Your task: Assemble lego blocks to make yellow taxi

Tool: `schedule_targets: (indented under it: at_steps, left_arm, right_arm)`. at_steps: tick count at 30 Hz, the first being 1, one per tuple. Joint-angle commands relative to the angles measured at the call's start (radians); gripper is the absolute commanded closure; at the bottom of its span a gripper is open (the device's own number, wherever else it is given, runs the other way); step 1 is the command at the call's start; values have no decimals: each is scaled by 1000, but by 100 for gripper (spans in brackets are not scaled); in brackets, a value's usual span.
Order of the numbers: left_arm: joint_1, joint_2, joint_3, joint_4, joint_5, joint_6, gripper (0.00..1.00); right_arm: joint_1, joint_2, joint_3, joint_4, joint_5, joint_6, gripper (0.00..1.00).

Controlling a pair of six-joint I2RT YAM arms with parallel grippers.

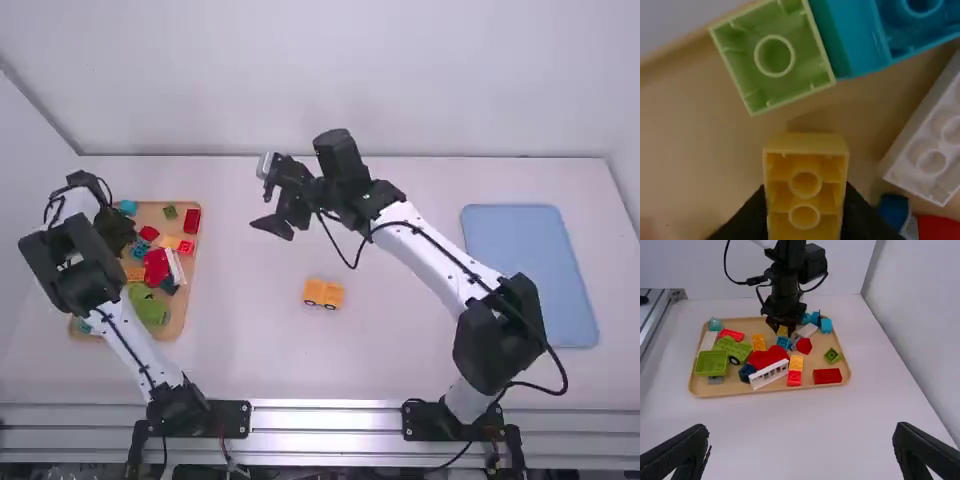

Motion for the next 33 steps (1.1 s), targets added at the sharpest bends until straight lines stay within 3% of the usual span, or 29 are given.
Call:
schedule_targets:
  at_steps: [1, 3, 6, 9, 15, 20, 26, 29, 33]
  left_arm:
    - [-6, 2, -12, -8, -8, -4, 67]
    - [-10, 2, -12, -12, -8, -4, 60]
    - [-9, 2, -14, -8, -8, -3, 67]
    - [-10, 2, -13, 4, -7, -1, 82]
    - [14, -25, 46, -73, 57, 26, 96]
    - [40, -180, 28, -114, 94, 42, 98]
    - [3, -565, -262, 89, 290, 203, 98]
    - [-71, -840, -547, 344, 604, 497, 98]
    - [-221, -1099, -844, 633, 808, 680, 98]
  right_arm:
    - [-3, 11, 33, -4, -10, 2, 2]
    - [-3, 11, 33, -10, -9, 2, 2]
    - [-3, 11, 33, -14, -10, 2, 2]
    - [-3, 11, 33, -18, -10, 2, 2]
    - [-6, 10, 33, -18, -9, 3, 2]
    - [-39, 10, 33, -19, -14, 49, 2]
    - [-78, 10, 32, -19, -100, 62, 2]
    - [-95, 10, 32, -18, -169, 61, 1]
    - [-119, 10, 32, -18, -246, 56, 2]
